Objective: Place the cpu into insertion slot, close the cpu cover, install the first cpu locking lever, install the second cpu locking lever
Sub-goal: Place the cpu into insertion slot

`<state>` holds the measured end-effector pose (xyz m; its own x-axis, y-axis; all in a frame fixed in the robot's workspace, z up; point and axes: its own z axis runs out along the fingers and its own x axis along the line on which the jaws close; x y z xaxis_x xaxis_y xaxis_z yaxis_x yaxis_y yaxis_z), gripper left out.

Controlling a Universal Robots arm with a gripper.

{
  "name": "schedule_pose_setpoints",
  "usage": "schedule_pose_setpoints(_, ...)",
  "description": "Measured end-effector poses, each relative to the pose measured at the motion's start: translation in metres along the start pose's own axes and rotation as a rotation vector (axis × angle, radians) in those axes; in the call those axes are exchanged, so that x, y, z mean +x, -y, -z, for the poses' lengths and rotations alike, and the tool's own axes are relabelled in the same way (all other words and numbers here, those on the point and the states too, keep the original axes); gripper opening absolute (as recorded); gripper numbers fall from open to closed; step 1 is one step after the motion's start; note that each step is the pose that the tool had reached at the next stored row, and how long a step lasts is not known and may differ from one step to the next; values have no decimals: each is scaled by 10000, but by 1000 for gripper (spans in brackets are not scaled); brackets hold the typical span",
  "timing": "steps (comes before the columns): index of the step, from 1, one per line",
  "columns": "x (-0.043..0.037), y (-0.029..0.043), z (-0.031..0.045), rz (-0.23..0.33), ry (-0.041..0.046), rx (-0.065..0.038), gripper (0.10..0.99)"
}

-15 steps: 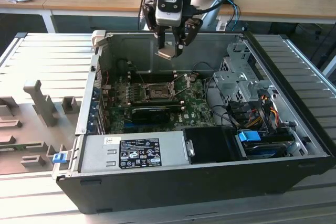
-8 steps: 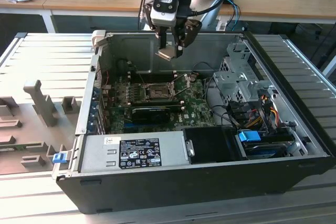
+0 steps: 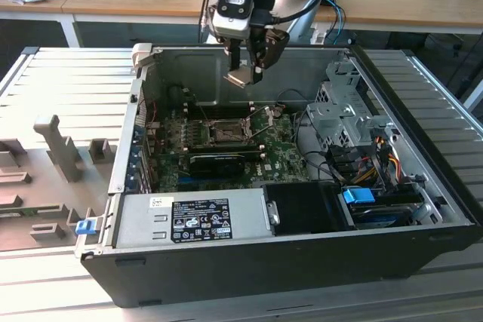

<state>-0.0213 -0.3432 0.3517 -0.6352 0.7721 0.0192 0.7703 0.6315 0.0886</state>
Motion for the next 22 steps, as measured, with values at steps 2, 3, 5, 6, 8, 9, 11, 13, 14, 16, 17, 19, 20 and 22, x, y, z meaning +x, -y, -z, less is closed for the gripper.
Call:
schedule_pose_setpoints(2,0,0,-2,-119,11,-2,525)
schedule_pose_setpoints(3,0,0,-3,-178,16,-3,525)
schedule_pose_setpoints(5,0,1,-6,-348,31,-7,525)
schedule_pose_setpoints(6,0,1,-7,-413,37,-7,525)
schedule_pose_setpoints(8,0,1,-9,-578,51,-11,525)
schedule_pose_setpoints(9,0,1,-12,-744,66,-14,525)
schedule_pose_setpoints(11,0,1,-14,-876,78,-17,525)
schedule_pose_setpoints(13,0,1,-16,-1165,104,-22,525)
schedule_pose_setpoints(14,0,2,-17,-1238,110,-23,525)
schedule_pose_setpoints(16,0,2,-18,-1412,126,-27,525)
schedule_pose_setpoints(17,0,2,-19,-1498,133,-29,525)
schedule_pose_setpoints(19,0,2,-21,-1815,161,-35,525)
schedule_pose_setpoints(20,0,2,-23,-1965,175,-38,525)
schedule_pose_setpoints(22,-1,3,-29,-2498,222,-49,525)
